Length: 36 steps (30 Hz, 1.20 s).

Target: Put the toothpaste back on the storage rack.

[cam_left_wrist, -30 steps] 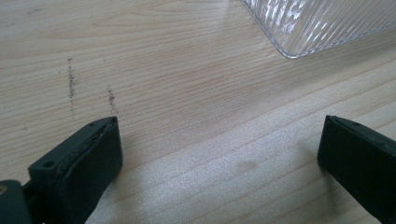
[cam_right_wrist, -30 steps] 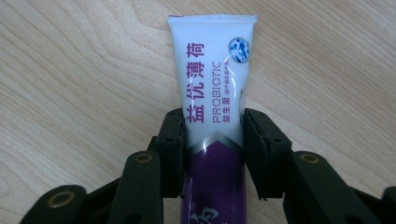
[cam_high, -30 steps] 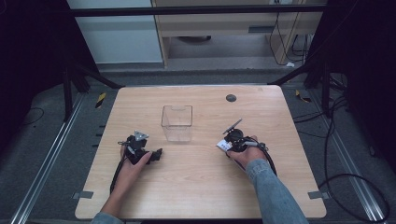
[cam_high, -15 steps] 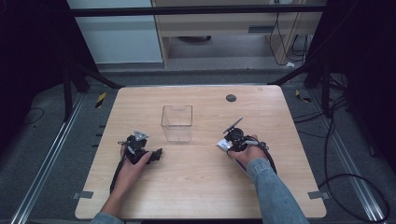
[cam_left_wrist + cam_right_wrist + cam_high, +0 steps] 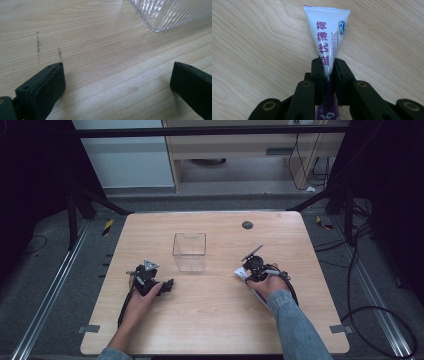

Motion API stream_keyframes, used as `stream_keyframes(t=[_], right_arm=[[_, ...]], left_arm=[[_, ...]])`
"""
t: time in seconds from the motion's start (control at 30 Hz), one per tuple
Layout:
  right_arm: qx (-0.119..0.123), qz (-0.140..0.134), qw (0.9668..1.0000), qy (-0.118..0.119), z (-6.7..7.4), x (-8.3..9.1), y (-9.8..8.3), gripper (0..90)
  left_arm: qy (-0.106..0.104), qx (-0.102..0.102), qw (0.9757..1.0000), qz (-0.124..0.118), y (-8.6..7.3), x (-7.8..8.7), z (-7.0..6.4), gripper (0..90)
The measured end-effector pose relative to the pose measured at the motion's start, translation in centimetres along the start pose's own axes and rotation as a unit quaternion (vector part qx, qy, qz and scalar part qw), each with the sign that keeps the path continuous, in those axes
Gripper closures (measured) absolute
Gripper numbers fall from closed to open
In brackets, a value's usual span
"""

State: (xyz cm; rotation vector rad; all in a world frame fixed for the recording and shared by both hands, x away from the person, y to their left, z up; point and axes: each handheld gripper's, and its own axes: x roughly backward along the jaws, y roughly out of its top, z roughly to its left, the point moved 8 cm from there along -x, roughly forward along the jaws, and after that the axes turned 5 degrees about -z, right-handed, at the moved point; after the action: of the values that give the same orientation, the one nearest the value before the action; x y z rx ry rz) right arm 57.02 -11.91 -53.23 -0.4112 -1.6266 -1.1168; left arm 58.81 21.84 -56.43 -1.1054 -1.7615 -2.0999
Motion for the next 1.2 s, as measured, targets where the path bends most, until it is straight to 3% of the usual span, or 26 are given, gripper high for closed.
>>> stream_keyframes(t=[0.43, 0.57, 0.83, 1.2], right_arm=[[0.001, -0.036, 0.9994, -0.003, 0.1, 3.9, 1.3, 79.7], [-0.002, -0.058, 0.9983, -0.007, -0.1, 5.5, 2.1, 79.7], [-0.015, -0.114, 0.9933, -0.009, -0.9, 7.1, 3.4, 79.8], [-0.031, -0.158, 0.9869, -0.012, -0.5, 7.3, 4.6, 79.9]], left_arm=[[0.000, 0.001, 1.0000, -0.001, 0.0, 0.0, 0.0, 0.0], [0.000, 0.000, 1.0000, 0.001, 0.0, 0.0, 0.0, 0.0], [0.000, 0.001, 1.0000, 0.000, 0.2, -0.2, 0.1, 0.0], [0.002, 0.002, 1.0000, 0.000, 0.1, -0.2, 0.1, 0.0]])
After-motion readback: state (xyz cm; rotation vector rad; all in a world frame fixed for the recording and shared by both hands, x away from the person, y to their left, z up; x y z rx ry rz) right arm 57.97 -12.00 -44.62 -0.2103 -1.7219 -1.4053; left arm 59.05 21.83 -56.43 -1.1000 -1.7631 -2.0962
